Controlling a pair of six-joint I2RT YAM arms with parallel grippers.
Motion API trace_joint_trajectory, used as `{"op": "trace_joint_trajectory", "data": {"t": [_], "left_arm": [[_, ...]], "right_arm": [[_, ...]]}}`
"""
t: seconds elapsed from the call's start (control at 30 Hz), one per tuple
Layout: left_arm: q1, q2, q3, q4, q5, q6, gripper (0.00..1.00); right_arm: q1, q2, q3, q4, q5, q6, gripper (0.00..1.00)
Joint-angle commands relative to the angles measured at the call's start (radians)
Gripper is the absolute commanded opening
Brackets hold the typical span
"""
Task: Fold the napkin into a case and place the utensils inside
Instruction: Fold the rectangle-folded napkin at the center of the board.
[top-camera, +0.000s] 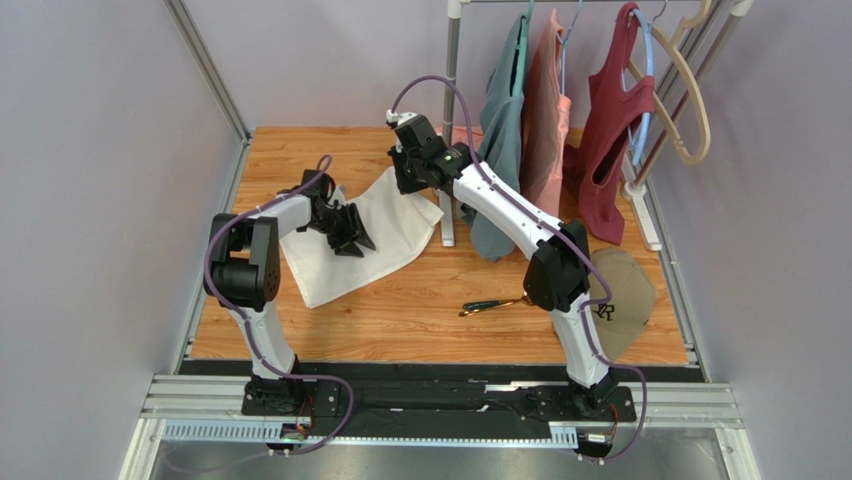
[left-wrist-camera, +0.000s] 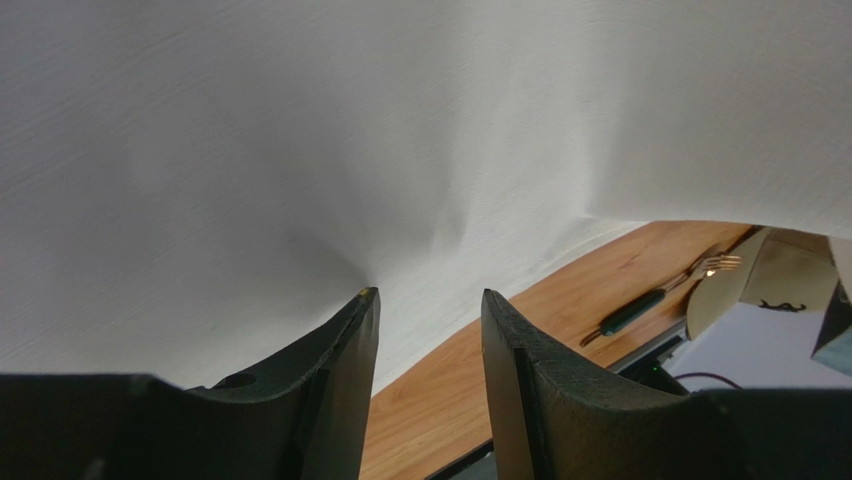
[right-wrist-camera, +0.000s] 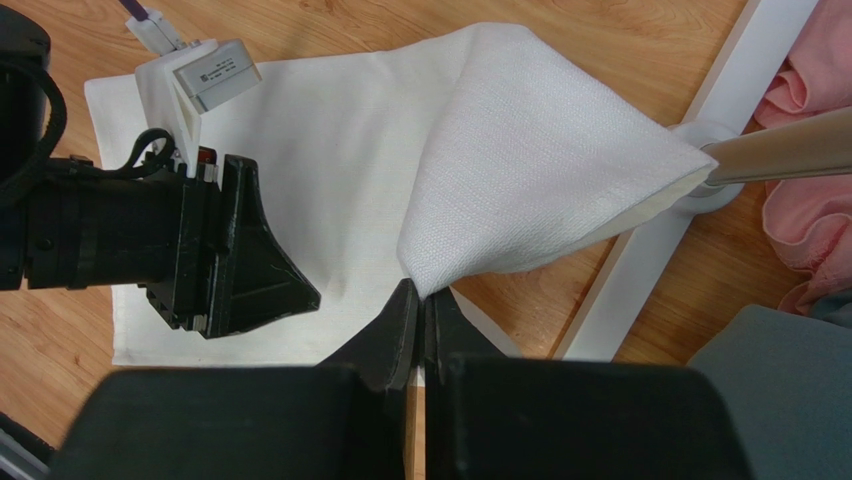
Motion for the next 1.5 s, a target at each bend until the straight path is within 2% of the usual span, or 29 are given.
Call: {"op": "trace_joint_trajectory", "data": {"t": [0.0,0.13,0.23,0.37,0.4,0.53,0.63,0.77,1.13,1.47], "left_arm": [[-0.054,0.048,0.053,0.089,0.070,-0.095,0.51],[-0.076,0.019,0.070,0.096,0.061,-0.106,0.50],[-0.061,-0.081,0.076,-0.007,0.001,-0.034,0.52],[0.070,-0.251,-0.014,-0.079,-0.019,0.049,0.52],[0.152,-0.267,-0.032,-0.099,-0.008,0.066,0.52],[0.288,-0.274,-0.089,-0.135,-0.034,0.143,0.52],[0.306,-0.199,-0.064,-0.161,-0.106,0.189,0.50],[0.314,-0.069,-0.048,-0.147,-0.102,0.180,0.46],[0.315,-0.102,-0.080,-0.118,-0.108,0.177,0.45],[0.314,-0.103,-0.089,-0.098,-0.091,0.172,0.45]], "right_arm": [[-0.025,-0.079,-0.024,0.039,-0.015,0.024,0.00],[-0.028,-0.089,-0.042,0.044,-0.044,-0.002,0.00],[-0.024,-0.088,-0.051,0.050,-0.054,-0.005,0.00],[-0.002,-0.083,-0.036,0.051,-0.055,-0.005,0.00],[0.009,-0.082,-0.030,0.054,-0.054,-0.002,0.00],[0.048,-0.056,0.001,0.074,-0.092,0.030,0.00],[0.081,-0.025,0.031,0.085,-0.080,0.071,0.00],[0.119,-0.008,0.022,0.152,-0.081,0.161,0.00],[0.165,0.139,0.056,0.337,-0.230,0.390,0.00],[0.196,0.197,0.037,0.432,-0.314,0.499,0.00]]}}
